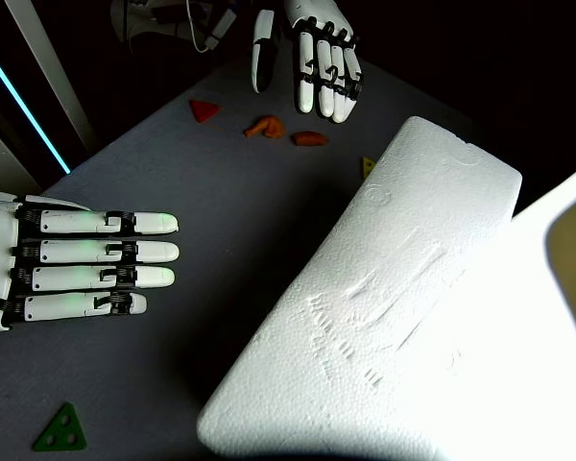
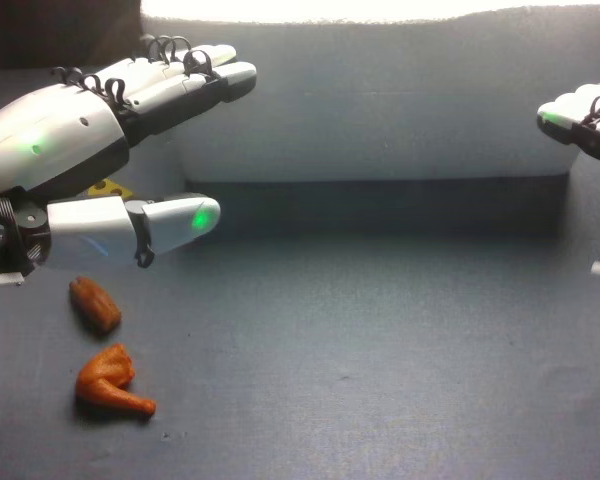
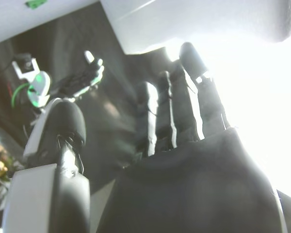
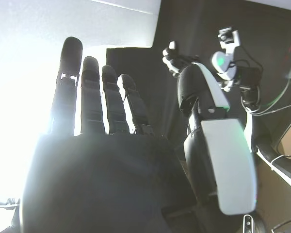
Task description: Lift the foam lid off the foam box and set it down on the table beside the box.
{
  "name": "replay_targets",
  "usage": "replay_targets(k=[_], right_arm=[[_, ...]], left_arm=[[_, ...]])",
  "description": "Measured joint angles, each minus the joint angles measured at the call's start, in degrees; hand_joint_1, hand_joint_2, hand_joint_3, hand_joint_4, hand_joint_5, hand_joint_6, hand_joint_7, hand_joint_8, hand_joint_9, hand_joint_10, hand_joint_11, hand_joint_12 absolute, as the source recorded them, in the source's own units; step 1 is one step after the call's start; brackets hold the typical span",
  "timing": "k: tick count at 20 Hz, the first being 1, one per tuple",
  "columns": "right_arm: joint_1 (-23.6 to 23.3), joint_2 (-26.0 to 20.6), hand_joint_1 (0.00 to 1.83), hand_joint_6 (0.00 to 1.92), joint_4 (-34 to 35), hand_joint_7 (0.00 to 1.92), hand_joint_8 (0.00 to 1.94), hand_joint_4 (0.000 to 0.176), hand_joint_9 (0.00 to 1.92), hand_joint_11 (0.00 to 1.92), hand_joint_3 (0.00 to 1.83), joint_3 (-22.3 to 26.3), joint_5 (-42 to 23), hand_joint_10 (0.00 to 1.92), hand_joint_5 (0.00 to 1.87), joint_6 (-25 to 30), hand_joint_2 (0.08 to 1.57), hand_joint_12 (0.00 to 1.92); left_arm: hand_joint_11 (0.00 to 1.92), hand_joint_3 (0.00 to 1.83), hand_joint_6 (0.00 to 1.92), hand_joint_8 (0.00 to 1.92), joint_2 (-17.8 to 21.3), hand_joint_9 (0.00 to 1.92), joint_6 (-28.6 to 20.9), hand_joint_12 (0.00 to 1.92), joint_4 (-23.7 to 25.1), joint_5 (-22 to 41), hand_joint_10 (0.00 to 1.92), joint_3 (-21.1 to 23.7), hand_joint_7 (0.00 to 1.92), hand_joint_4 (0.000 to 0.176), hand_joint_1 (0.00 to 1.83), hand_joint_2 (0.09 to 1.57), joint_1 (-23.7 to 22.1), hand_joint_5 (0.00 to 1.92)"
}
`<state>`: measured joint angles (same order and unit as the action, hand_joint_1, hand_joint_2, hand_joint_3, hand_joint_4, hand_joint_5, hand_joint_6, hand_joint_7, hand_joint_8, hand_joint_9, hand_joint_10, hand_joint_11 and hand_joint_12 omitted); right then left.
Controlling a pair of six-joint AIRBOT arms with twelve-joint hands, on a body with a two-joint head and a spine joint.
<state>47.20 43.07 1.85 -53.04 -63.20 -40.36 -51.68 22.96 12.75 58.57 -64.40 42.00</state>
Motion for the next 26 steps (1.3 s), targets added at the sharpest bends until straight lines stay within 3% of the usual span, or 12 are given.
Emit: replay_targets(k=[3, 7, 9, 11, 12, 13, 18, 21, 23, 24, 25, 26], right_arm=[[0.0, 0.0, 0.64, 0.00, 0.0, 0.00, 0.00, 0.000, 0.00, 0.00, 0.04, 0.0, 0.5, 0.00, 0.00, -0.2, 1.14, 0.00], [0.0, 0.1, 0.56, 0.00, 1.1, 0.00, 0.00, 0.000, 0.00, 0.00, 0.04, 0.0, 0.4, 0.00, 0.00, -1.3, 1.15, 0.00], [0.2, 0.0, 0.54, 0.00, 2.5, 0.00, 0.00, 0.000, 0.00, 0.00, 0.03, 0.1, -0.3, 0.00, 0.00, -2.0, 1.16, 0.00], [0.7, 0.0, 0.59, 0.00, 4.5, 0.00, 0.00, 0.000, 0.00, 0.00, 0.03, 0.3, -2.1, 0.00, 0.00, -3.2, 1.18, 0.00], [0.9, 0.0, 0.63, 0.00, 5.6, 0.00, 0.00, 0.000, 0.00, 0.00, 0.03, 0.3, -3.2, 0.00, 0.00, -3.3, 1.18, 0.00], [1.3, 0.0, 0.62, 0.00, 6.6, 0.00, 0.00, 0.000, 0.00, 0.00, 0.03, 0.3, -4.2, 0.00, 0.00, -3.7, 1.19, 0.00], [1.7, 0.6, 0.73, 0.00, 12.6, 0.00, 0.00, 0.000, 0.00, 0.00, 0.04, 0.3, -9.5, 0.00, 0.00, -6.1, 1.24, 0.00], [1.7, 1.2, 0.55, 0.00, 15.0, 0.00, 0.00, 0.000, 0.00, 0.00, 0.01, -0.1, -11.1, 0.00, 0.00, -6.8, 1.19, 0.00], [1.7, 1.6, 0.53, 0.00, 17.3, 0.00, 0.00, 0.000, 0.00, 0.00, 0.00, -0.9, -12.3, 0.00, 0.00, -7.4, 1.15, 0.00], [1.7, 1.8, 0.57, 0.00, 18.2, 0.00, 0.00, 0.006, 0.00, 0.04, 0.00, -1.4, -12.7, 0.00, 0.00, -7.5, 1.18, 0.02], [1.6, 2.3, 0.59, 0.00, 19.4, 0.00, 0.00, 0.001, 0.00, 0.01, 0.00, -2.0, -12.9, 0.00, 0.00, -7.5, 1.22, 0.48], [1.6, 2.8, 0.58, 0.00, 20.4, 0.00, 0.00, 0.000, 0.00, 0.00, 0.00, -2.5, -12.8, 0.00, 0.00, -7.6, 1.22, 1.16]], left_arm=[[0.00, 0.00, 0.00, 0.00, 0.0, 0.00, -0.2, 0.00, 0.8, -0.8, 0.00, 0.0, 0.00, 0.013, 0.22, 1.30, 0.0, 0.02], [0.00, 0.00, 0.00, 0.00, 0.6, 0.00, 0.7, 0.00, 0.2, -0.7, 0.00, 0.3, 0.00, 0.012, 0.21, 1.24, 0.3, 0.00], [0.00, 0.00, 0.00, 0.00, 0.9, 0.00, 1.4, 0.00, -1.7, 0.2, 0.00, 0.6, 0.00, 0.026, 0.24, 1.22, 1.1, 0.00], [0.00, 0.00, 0.00, 0.00, 1.0, 0.00, 2.1, 0.00, -3.2, 0.8, 0.00, 0.6, 0.00, 0.015, 0.28, 1.17, 1.8, 0.00], [0.00, 0.00, 0.00, 0.00, 1.0, 0.00, 2.6, 0.00, -4.0, 1.1, 0.00, 0.6, 0.00, 0.024, 0.29, 1.16, 1.8, 0.00], [0.00, 0.00, 0.00, 0.00, 0.9, 0.00, 3.1, 0.00, -5.4, 2.0, 0.00, 0.6, 0.00, 0.011, 0.27, 1.16, 1.9, 0.00], [0.00, 0.00, 0.00, 0.00, 0.0, 0.00, 4.8, 0.00, -12.3, 7.1, 0.00, 0.6, 0.00, 0.008, 0.39, 1.16, 3.3, 0.00], [0.00, 0.00, 0.00, 0.00, -0.1, 0.00, 5.9, 0.00, -16.2, 8.9, 0.00, 0.2, 0.00, 0.027, 0.42, 1.14, 4.0, 0.00], [0.00, 0.00, 0.00, 0.00, -0.4, 0.00, 6.7, 0.00, -19.7, 10.5, 0.00, -0.3, 0.00, 0.022, 0.43, 1.16, 3.9, 0.00], [0.00, 0.00, 0.00, 0.00, -0.7, 0.00, 6.9, 0.00, -20.1, 10.8, 0.00, -0.9, 0.00, 0.059, 0.41, 1.14, 4.0, 0.00], [0.02, 0.00, 0.00, 0.00, -1.1, 0.00, 7.0, 0.01, -21.2, 11.0, 0.00, -1.1, 0.00, 0.072, 0.41, 1.13, 3.9, 0.00], [0.00, 0.03, 0.00, 0.00, -1.6, 0.00, 7.0, 0.32, -21.7, 10.9, 0.00, -1.6, 0.00, 0.080, 0.43, 1.10, 3.8, 0.00]])
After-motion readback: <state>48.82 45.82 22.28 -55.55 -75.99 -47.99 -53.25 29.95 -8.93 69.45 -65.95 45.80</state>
